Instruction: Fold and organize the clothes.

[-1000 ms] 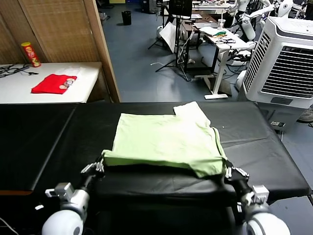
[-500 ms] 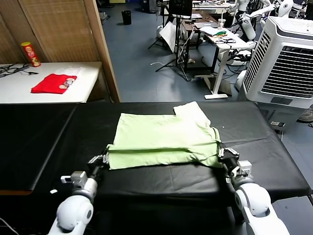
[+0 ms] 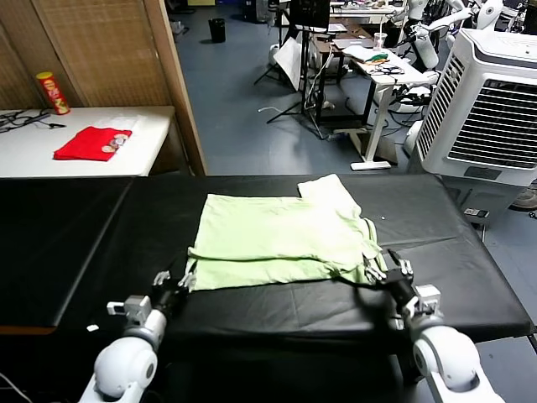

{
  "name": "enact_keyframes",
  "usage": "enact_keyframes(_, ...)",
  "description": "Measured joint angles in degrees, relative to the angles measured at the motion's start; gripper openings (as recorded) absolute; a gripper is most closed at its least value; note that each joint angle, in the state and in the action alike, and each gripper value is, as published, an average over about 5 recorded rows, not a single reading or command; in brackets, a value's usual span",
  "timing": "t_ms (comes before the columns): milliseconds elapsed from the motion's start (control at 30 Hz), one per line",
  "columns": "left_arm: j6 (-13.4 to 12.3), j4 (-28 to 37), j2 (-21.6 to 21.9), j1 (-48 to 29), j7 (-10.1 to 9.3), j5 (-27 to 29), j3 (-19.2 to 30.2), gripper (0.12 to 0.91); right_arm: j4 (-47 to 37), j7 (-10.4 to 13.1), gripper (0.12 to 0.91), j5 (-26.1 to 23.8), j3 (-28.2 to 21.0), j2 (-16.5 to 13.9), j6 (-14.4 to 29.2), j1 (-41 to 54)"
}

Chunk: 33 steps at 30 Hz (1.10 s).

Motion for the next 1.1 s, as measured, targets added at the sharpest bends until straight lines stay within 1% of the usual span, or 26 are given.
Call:
enact_keyframes(33,0.18,-0.10,0.03,0.41,0.08,-0.26,-0.06,0.785,0.00,-0.04,0.749,-0.08,-0.12,0.12,0.00,-0.19)
enact_keyframes(133,0.45,-0.26,0.04,1.34,0.49,-0.95,-0.19,0.795,0.00,-0.21,0.638,-0.31,-0.50,0.30,-0.01,-0.38)
enact_keyframes(200,0.52,-0.28,0.01,1.69,0.79,-1.29,-0.23,0.788,0.00,-0.33,0.532,-0.54,-0.70,0.19,-0.02,-0.32)
enact_keyframes(233,0.51,-0.22,-0.02,1.79,0.91,-1.34,-0.22,0.768,0.03,-0.37,0.482,-0.64,-0.76,0.08,-0.04,-0.28)
enact_keyframes(267,0.48,-0.12,-0.05,1.85,1.01,-1.32,-0.21,0.747,0.08,-0.41,0.415,-0.74,-0.81,-0.06,-0.07,-0.25)
enact_keyframes(300,0.43,0.02,-0.10,1.88,1.07,-1.23,-0.19,0.711,0.17,-0.43,0.364,-0.80,-0.84,-0.20,-0.12,-0.22)
enact_keyframes(367,0.33,0.32,-0.23,1.84,1.09,-1.00,-0.13,0.611,0.49,-0.43,0.253,-0.82,-0.83,-0.54,-0.39,-0.27)
enact_keyframes(400,0.29,0.46,-0.29,1.80,1.07,-0.87,-0.10,0.560,0.69,-0.39,0.208,-0.81,-0.79,-0.72,-0.64,-0.35)
enact_keyframes(433,0.24,0.58,-0.32,1.76,1.03,-0.70,-0.07,0.493,0.94,-0.31,0.176,-0.75,-0.73,-0.93,-0.99,-0.48)
enact_keyframes(467,0.21,0.68,-0.32,1.74,0.98,-0.50,-0.04,0.443,1.25,-0.20,0.144,-0.65,-0.61,-1.18,-1.46,-0.69)
enact_keyframes(567,0.21,0.67,-0.09,1.87,0.60,0.58,0.01,0.276,2.46,0.35,0.121,-0.01,-0.04,-2.15,-3.30,-1.65)
enact_keyframes(633,0.32,0.34,0.25,2.19,0.18,2.04,-0.07,0.182,3.45,0.72,0.122,0.57,0.46,-2.83,-4.39,-2.56)
enact_keyframes(667,0.38,0.09,0.50,2.44,-0.03,2.89,-0.17,0.154,4.02,0.86,0.122,0.87,0.73,-3.11,-4.77,-3.11)
enact_keyframes(733,0.59,-0.65,1.20,3.21,-0.34,4.47,-0.50,0.128,5.25,1.08,0.122,1.26,1.23,-3.45,-5.24,-4.31)
enact_keyframes(933,1.22,-4.79,3.60,8.15,-0.55,6.39,-1.86,0.127,9.27,1.84,0.122,1.41,2.42,-3.09,-5.81,-8.75)
enact_keyframes(1100,1.67,-9.11,4.22,14.09,-1.09,6.80,-3.15,0.127,12.44,1.99,0.126,1.67,2.87,-2.51,-7.28,-12.20)
